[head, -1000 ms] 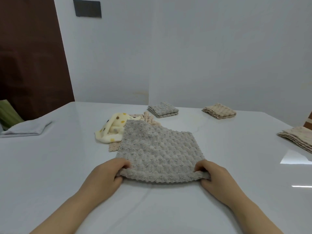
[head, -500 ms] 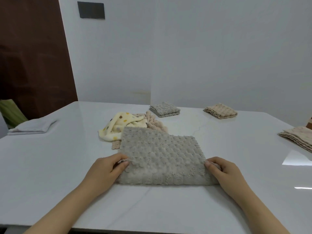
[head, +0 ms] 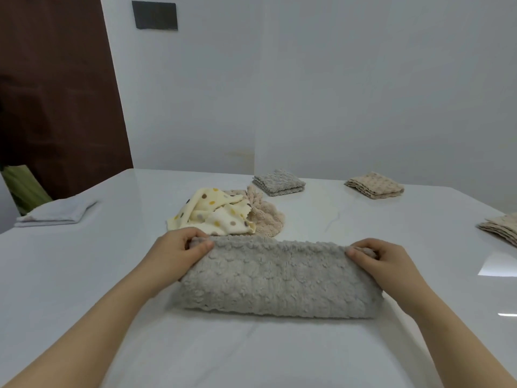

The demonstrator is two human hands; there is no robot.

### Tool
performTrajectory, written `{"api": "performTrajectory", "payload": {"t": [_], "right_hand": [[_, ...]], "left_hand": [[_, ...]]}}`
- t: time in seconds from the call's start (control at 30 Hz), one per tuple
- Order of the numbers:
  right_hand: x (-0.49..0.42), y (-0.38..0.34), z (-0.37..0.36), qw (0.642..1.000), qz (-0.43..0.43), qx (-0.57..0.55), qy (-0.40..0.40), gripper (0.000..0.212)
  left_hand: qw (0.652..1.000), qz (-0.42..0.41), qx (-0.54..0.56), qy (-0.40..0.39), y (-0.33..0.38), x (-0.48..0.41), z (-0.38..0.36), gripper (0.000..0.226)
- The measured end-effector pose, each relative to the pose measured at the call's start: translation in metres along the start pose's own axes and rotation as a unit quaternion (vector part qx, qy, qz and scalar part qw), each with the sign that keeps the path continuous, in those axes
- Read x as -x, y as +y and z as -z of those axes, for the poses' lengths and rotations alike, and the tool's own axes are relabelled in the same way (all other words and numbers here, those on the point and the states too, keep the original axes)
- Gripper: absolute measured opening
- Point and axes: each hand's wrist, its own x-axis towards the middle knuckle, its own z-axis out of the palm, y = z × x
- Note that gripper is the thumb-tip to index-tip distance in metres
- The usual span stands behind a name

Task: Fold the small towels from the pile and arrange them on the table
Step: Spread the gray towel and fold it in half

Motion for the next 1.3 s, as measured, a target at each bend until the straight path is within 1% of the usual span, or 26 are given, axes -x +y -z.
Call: {"api": "performTrajectory", "payload": {"t": [0.13, 0.23, 0.43, 0.53, 0.67, 0.73, 0.8, 0.9, 1.0, 1.13, 1.23, 1.3], "right_hand": [[-0.03, 0.003, -0.013, 0.999, 0.005, 0.027, 0.03, 0.011], [-0.049, 0.008, -0.021, 0.999, -0.001, 0.033, 0.029, 0.012], [-0.07, 0.022, -0.034, 0.996, -0.018, 0.083, 0.018, 0.009], [-0.071, 0.032, -0.038, 0.991, -0.009, 0.134, 0.01, 0.008], [-0.072, 0.038, -0.039, 0.983, 0.006, 0.184, 0.0, 0.009], [-0.076, 0.041, -0.041, 0.979, 0.012, 0.204, -0.006, 0.012], [-0.077, 0.043, -0.042, 0.975, -0.002, 0.22, -0.02, 0.021], [-0.078, 0.045, -0.042, 0.973, -0.024, 0.228, -0.032, 0.024], [-0.08, 0.046, -0.043, 0.976, -0.035, 0.214, -0.034, 0.02], [-0.078, 0.041, -0.043, 0.97, -0.053, 0.236, -0.037, 0.012], [-0.075, 0.037, -0.041, 0.964, -0.065, 0.256, -0.04, 0.008], [-0.073, 0.037, -0.041, 0.968, -0.061, 0.238, -0.044, 0.013]], "left_hand": [[0.999, 0.013, -0.036, 0.017, 0.0, -0.028, -0.009, 0.017], [0.997, 0.018, -0.075, 0.026, -0.005, -0.047, -0.016, 0.024], [0.994, 0.025, -0.107, 0.016, -0.02, -0.064, -0.025, 0.017], [0.989, 0.031, -0.141, 0.024, -0.028, -0.062, -0.029, 0.017], [0.98, 0.022, -0.194, 0.038, -0.032, -0.06, -0.031, 0.012], [0.976, 0.02, -0.212, 0.032, -0.033, -0.062, -0.032, 0.014], [0.974, 0.017, -0.226, 0.022, -0.033, -0.062, -0.034, 0.014], [0.98, 0.003, -0.195, 0.034, -0.032, -0.062, -0.036, 0.008], [0.986, -0.02, -0.153, 0.064, -0.028, -0.06, -0.036, 0.015], [0.99, -0.023, -0.092, 0.101, -0.025, -0.057, -0.035, 0.01], [0.994, -0.009, -0.049, 0.1, -0.024, -0.056, -0.036, 0.013], [0.996, 0.01, -0.021, 0.082, -0.025, -0.057, -0.033, 0.013]]}}
